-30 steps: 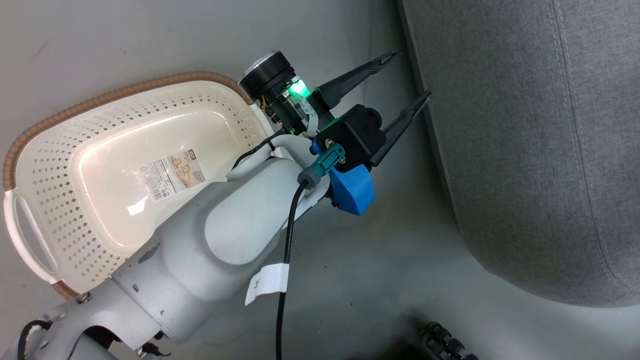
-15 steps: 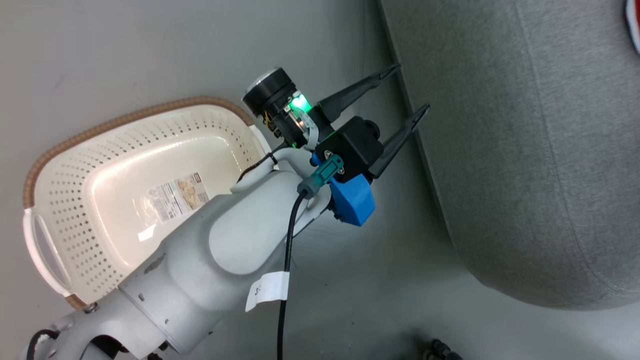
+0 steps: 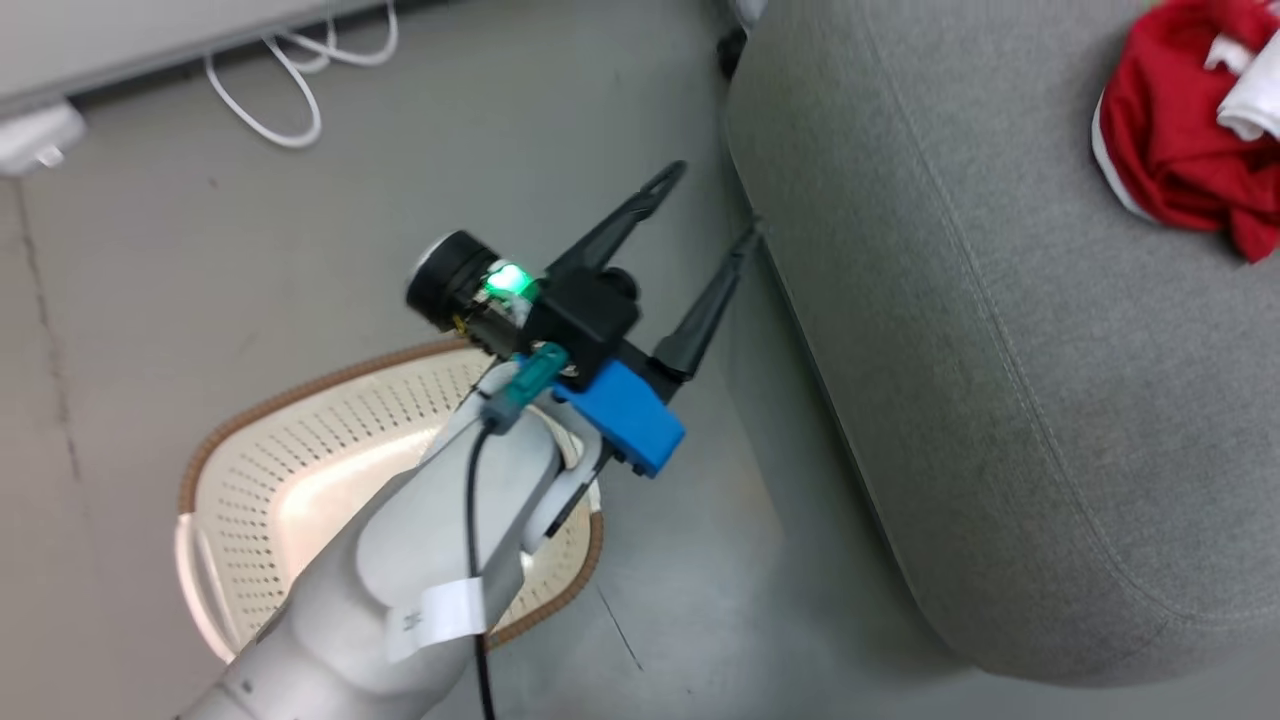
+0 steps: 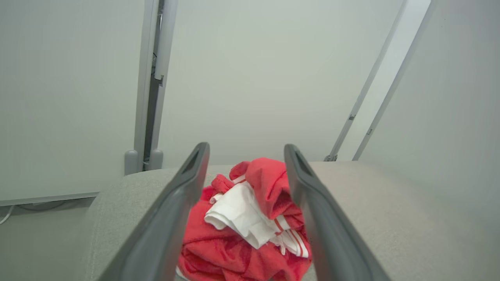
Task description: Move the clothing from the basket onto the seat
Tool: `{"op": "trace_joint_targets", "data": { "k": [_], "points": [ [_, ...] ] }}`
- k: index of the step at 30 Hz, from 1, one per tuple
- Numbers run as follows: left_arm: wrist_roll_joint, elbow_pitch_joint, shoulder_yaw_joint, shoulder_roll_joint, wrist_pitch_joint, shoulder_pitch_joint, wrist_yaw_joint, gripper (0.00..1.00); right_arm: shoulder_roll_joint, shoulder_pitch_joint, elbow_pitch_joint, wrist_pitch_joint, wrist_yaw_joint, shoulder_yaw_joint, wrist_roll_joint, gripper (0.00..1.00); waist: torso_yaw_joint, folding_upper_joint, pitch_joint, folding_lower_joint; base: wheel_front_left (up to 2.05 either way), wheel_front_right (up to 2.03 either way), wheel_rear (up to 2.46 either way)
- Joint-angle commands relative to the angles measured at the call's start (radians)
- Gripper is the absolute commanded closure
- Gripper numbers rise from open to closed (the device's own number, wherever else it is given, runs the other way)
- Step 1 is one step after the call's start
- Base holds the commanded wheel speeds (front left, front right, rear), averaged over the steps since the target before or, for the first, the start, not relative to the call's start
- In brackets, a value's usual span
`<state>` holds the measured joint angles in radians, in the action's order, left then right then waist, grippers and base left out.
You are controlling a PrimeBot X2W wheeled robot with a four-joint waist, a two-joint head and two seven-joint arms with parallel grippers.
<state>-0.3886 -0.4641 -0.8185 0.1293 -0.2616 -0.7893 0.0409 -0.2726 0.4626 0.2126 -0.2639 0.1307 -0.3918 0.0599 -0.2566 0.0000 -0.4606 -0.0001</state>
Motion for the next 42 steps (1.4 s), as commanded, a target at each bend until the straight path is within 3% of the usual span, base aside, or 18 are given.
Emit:
{"op": "trace_joint_targets", "data": {
  "k": [1, 11, 23, 34, 42],
  "points": [
    [0.0, 0.011, 0.023, 0.009, -0.005, 0.024, -0.007, 0.0, 0.01, -0.024, -0.014, -0.001, 0.0, 0.016, -0.003, 0.0, 0.039, 0.0, 0.083, 0.0001, 0.0, 0.0, 0.0],
    [0.05, 0.128, 0.336, 0.025, -0.005, 0.25, -0.054, 0.0, 0.051, -0.125, -0.066, -0.001, 0.0, 0.255, 0.001, 0.0, 0.147, 0.0, 0.253, 0.0001, 0.0, 0.0, 0.0],
    [0.148, 0.221, 0.622, -0.04, -0.005, 0.51, -0.019, 0.0, 0.101, -0.221, -0.029, -0.001, 0.0, 0.39, 0.029, 0.0, 0.234, 0.0, 0.386, 0.0001, 0.0, 0.0, 0.0],
    [0.192, 0.276, 0.776, -0.078, -0.005, 0.667, 0.02, 0.0, 0.134, -0.327, 0.014, -0.001, 0.0, 0.401, 0.04, 0.0, 0.259, 0.0, 0.439, 0.0001, 0.0, 0.0, 0.0],
    [0.164, 0.294, 0.803, -0.079, -0.005, 0.725, 0.025, 0.0, 0.162, -0.363, 0.032, -0.001, 0.0, 0.395, 0.047, 0.0, 0.271, 0.0, 0.459, 0.0001, 0.0, 0.0, 0.0]
  ]
}}
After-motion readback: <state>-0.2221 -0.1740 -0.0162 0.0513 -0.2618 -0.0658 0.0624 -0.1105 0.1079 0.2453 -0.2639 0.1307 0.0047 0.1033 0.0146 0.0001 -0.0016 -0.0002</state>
